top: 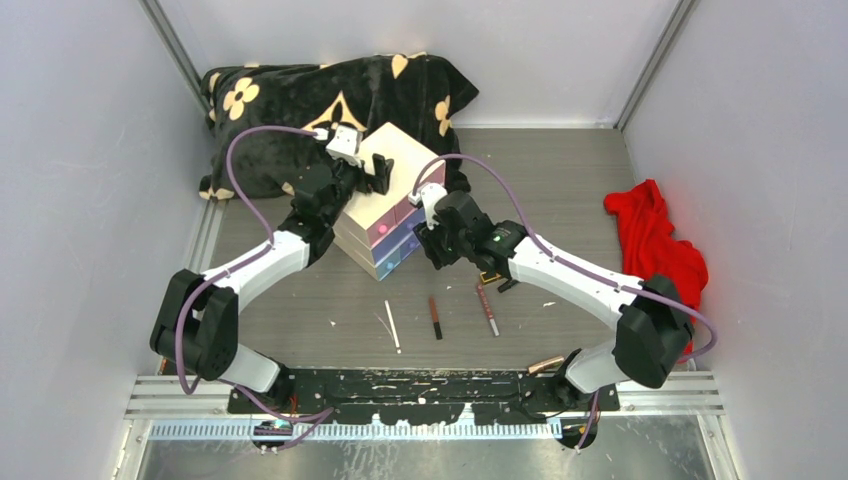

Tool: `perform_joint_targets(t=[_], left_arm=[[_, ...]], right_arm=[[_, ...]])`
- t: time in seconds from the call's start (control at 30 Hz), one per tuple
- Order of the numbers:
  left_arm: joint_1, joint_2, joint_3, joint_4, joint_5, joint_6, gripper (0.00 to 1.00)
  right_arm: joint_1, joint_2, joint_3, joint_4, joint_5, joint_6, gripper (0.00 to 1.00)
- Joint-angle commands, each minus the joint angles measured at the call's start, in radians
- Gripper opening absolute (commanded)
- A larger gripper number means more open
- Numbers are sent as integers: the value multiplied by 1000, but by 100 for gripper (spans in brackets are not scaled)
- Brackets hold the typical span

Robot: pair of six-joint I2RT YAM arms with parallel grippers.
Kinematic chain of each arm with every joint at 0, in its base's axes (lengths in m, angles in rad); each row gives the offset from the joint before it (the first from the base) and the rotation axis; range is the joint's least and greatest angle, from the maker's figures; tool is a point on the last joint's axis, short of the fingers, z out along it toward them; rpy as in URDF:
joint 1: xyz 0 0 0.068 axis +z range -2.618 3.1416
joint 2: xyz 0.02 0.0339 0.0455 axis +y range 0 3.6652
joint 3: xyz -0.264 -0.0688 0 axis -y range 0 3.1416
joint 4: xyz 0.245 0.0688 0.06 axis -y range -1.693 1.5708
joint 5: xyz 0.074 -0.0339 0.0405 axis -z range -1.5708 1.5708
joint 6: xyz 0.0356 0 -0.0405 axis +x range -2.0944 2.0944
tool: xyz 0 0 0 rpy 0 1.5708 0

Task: Organize the makeup
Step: Open the drawer in the storage box.

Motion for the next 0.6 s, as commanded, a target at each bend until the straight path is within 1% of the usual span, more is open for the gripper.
perform_joint_targets(t=[0.0,0.23,0.4,0.57], left_arm=[[17,118,-90,-389,-73,-115,94],[15,121,-87,-389,-66,-117,94],[15,113,-91,-389,-73,-115,94],[15,117,-89,-390,-70,-115,94]], right_arm=[[-25,-5,3,143,-3,-39,48],[-31,31,-28,294,8,-84,49],[-31,94,-67,416,-44,-111,49],[-32,133,-58,492,-30,-138,49]])
